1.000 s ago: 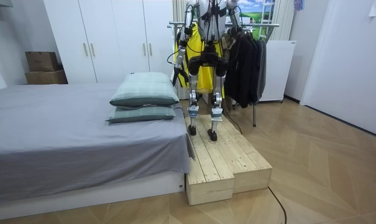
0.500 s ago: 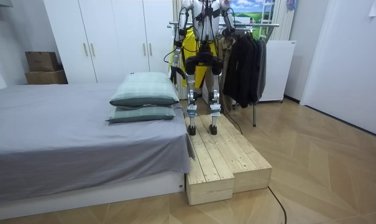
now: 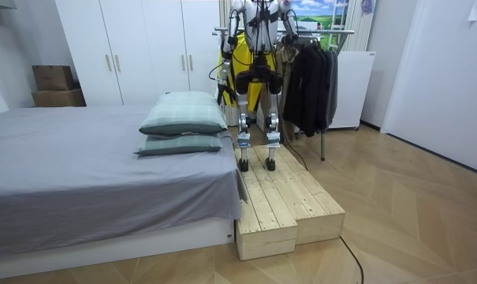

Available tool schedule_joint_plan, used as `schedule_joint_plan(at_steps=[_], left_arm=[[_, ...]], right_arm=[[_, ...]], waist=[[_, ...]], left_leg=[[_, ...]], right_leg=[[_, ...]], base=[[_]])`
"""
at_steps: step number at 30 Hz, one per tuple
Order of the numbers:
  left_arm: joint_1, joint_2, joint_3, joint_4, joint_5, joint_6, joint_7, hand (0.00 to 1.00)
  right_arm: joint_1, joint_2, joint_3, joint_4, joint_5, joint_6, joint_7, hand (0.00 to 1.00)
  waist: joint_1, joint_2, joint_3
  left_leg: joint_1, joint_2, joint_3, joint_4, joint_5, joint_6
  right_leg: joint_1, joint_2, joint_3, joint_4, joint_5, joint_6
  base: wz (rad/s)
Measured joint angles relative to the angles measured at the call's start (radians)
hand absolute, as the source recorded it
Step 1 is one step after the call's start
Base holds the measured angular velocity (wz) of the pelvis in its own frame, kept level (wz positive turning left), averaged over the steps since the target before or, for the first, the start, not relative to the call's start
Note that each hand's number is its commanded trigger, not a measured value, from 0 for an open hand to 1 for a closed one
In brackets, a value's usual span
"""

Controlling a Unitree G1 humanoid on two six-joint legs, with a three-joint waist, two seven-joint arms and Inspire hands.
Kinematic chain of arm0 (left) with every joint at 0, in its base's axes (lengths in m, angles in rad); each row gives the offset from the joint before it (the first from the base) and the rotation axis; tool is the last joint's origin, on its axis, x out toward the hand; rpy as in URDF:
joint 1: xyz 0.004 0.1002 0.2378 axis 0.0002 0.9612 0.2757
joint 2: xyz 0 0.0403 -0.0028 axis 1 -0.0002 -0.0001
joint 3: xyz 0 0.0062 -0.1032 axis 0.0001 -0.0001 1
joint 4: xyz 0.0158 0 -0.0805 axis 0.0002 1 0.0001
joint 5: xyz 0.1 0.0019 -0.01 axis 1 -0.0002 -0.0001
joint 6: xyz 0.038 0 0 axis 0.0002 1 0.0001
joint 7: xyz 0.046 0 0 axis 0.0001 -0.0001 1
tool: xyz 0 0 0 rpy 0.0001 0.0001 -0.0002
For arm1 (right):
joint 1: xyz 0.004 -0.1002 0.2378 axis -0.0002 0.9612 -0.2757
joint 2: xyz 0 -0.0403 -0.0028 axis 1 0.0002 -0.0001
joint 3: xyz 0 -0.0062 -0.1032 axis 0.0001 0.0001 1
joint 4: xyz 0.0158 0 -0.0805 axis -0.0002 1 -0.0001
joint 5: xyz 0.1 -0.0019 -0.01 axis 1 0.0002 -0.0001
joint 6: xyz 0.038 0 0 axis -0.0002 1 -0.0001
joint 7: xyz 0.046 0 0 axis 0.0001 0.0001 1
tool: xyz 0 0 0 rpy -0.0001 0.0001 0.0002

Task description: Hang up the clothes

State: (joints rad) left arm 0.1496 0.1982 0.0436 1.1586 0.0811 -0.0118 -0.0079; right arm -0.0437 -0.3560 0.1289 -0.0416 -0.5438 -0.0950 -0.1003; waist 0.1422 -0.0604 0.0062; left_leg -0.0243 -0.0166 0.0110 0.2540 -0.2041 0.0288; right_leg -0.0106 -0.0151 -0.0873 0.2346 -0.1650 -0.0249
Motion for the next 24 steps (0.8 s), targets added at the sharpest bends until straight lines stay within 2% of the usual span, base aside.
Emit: schedule_joint_plan(at_steps=[3,4,6,8,11,17,24], left_arm=[[-0.001,0.007,0.0,-0.001,0.01,0.0,0.0,0.0],[-0.002,0.009,0.0,-0.005,0.01,0.0,0.001,0.0],[0.003,0.011,0.002,-0.027,0.015,0.0,0.0,0.0],[0.004,0.011,0.006,-0.047,0.04,0.001,-0.001,0.0],[0.005,0.012,0.022,-0.051,0.049,0.001,-0.001,0.0],[0.02,0.017,0.025,-0.047,0.077,0.005,-0.009,0.0],[0.047,0.026,0.033,-0.049,0.121,0.019,-0.044,0.0]], right_arm=[[-0.009,-0.015,0.01,0.005,0.066,0.0,0.032,1.0],[-0.02,-0.017,0.013,0.011,0.08,0.0,0.044,1.0],[-0.033,-0.02,0.013,0.023,0.106,-0.002,0.061,1.0],[-0.048,-0.041,0.013,0.039,0.156,-0.001,0.092,1.0],[-0.066,-0.049,0.013,0.042,0.201,-0.001,0.13,1.0],[-0.135,-0.055,0.012,0.15,0.277,-0.018,0.214,1.0],[-0.142,-0.063,0.012,0.179,0.317,-0.019,0.294,1.0]], waist=[[0.004,-0.007,0.0061],[0.004,-0.011,0.0113],[0.003,-0.017,0.0142],[0.005,-0.025,0.0107],[0.004,-0.034,0.0059],[0.007,-0.036,0.0062],[0.009,-0.041,0.0065]], left_leg=[[0.017,0.003,-0.005,-0.01,0.0,0.0],[0.019,0.003,-0.006,-0.017,0.0,-0.001],[0.018,0.003,-0.015,-0.018,-0.001,-0.002],[0.016,0.001,-0.017,-0.017,-0.001,-0.002],[0.017,-0.006,-0.025,-0.015,0.0,-0.003],[0.036,-0.01,-0.037,-0.017,0.0,-0.002],[0.044,-0.012,-0.05,-0.017,0.0,-0.003]], right_leg=[[0.021,-0.001,-0.013,-0.014,0.0,0.0],[0.024,-0.001,-0.014,-0.015,0.0,0.0],[0.027,-0.001,-0.021,-0.017,-0.001,-0.001],[0.03,-0.001,-0.026,-0.026,-0.001,-0.001],[0.033,0.0,-0.03,-0.03,-0.001,-0.001],[0.051,0.0,-0.031,-0.034,-0.001,-0.001],[0.064,0.001,-0.04,-0.052,0.0,-0.001]], base=[[0.05],[0.04],[0.07],[0.06],[0.04],[0.04],[0.05]])
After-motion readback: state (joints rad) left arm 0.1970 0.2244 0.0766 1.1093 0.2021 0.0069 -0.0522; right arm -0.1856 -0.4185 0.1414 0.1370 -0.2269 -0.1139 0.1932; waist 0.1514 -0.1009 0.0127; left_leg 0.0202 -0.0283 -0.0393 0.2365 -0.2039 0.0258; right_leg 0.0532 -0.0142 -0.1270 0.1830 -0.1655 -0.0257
